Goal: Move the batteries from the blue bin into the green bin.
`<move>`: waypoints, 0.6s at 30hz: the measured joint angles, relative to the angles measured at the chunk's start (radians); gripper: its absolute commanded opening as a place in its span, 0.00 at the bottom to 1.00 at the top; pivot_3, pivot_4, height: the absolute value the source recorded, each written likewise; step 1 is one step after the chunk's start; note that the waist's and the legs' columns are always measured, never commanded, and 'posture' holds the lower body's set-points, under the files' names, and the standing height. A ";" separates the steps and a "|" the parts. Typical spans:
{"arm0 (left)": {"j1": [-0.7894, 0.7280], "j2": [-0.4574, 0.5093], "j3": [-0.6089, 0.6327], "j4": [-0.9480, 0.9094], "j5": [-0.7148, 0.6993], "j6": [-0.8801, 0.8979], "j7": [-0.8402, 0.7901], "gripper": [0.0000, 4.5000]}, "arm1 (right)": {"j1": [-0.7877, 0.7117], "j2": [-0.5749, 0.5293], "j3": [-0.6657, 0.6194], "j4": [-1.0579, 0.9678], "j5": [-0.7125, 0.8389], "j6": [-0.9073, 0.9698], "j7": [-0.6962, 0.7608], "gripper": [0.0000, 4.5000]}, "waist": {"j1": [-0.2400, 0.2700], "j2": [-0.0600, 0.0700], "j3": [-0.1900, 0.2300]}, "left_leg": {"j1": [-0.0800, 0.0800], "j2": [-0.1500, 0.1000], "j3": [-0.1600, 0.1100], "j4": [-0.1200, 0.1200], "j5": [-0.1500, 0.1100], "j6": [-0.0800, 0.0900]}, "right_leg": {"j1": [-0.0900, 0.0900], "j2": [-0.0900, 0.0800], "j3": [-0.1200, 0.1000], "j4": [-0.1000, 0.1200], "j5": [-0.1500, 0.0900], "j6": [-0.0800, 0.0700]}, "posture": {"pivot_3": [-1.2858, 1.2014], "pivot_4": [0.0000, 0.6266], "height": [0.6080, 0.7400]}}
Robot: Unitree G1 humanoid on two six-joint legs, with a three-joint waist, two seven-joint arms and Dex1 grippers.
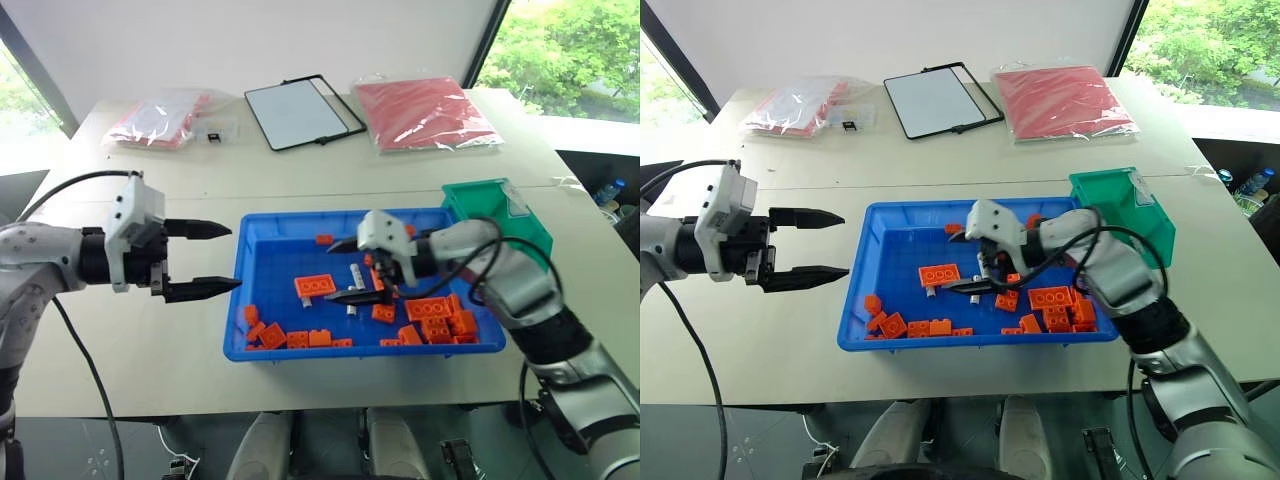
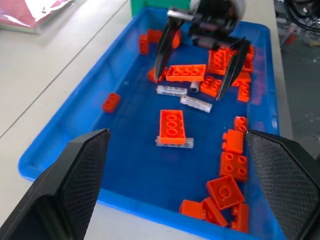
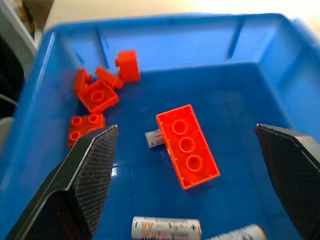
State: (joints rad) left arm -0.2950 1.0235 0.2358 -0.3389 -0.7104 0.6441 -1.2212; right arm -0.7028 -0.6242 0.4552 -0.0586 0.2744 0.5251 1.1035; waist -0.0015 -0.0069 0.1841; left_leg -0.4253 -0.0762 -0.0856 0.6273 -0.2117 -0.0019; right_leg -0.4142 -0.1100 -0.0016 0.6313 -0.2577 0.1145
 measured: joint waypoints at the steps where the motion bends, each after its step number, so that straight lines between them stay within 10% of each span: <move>1: 0.004 0.001 0.001 -0.002 0.000 0.000 -0.005 1.00 | -0.012 0.017 0.020 0.042 -0.028 -0.009 0.008 0.99 | -0.001 0.000 0.000 | 0.000 0.000 0.000 0.000 0.000 0.000 | 0.000 0.000 0.000 0.000 0.000 0.000 | 0.52 0.24 0.96; 11: 0.054 -0.002 0.019 -0.052 -0.013 0.006 0.012 1.00 | -0.064 0.148 0.071 0.269 -0.155 -0.105 0.044 0.99 | -0.016 0.000 0.000 | 0.000 0.001 0.000 -0.001 0.001 -0.001 | -0.003 0.002 0.001 0.004 0.001 0.000 | 0.52 0.24 0.96; 14: 0.061 -0.003 0.026 -0.063 -0.025 0.008 0.029 1.00 | -0.073 0.163 0.064 0.302 -0.173 -0.127 0.043 0.82 | -0.016 0.000 0.000 | 0.000 0.002 0.000 -0.001 0.001 -0.002 | -0.003 0.003 0.001 0.004 0.002 -0.002 | 0.52 0.24 0.96; 18: 0.066 -0.003 0.027 -0.067 -0.040 0.009 0.046 1.00 | -0.073 0.179 0.039 0.331 -0.183 -0.136 0.041 0.34 | -0.016 0.000 0.000 | 0.001 0.002 -0.001 -0.001 0.001 -0.002 | -0.003 0.004 0.001 0.004 0.002 -0.002 | 0.52 0.24 0.96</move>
State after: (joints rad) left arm -0.2287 1.0204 0.2627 -0.4058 -0.7506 0.6533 -1.1750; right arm -0.7758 -0.4450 0.4938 0.2721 0.0915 0.3892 1.1449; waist -0.0171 -0.0069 0.1841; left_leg -0.4247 -0.0738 -0.0863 0.6267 -0.2104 -0.0043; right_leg -0.4173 -0.1058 -0.0005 0.6353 -0.2555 0.1123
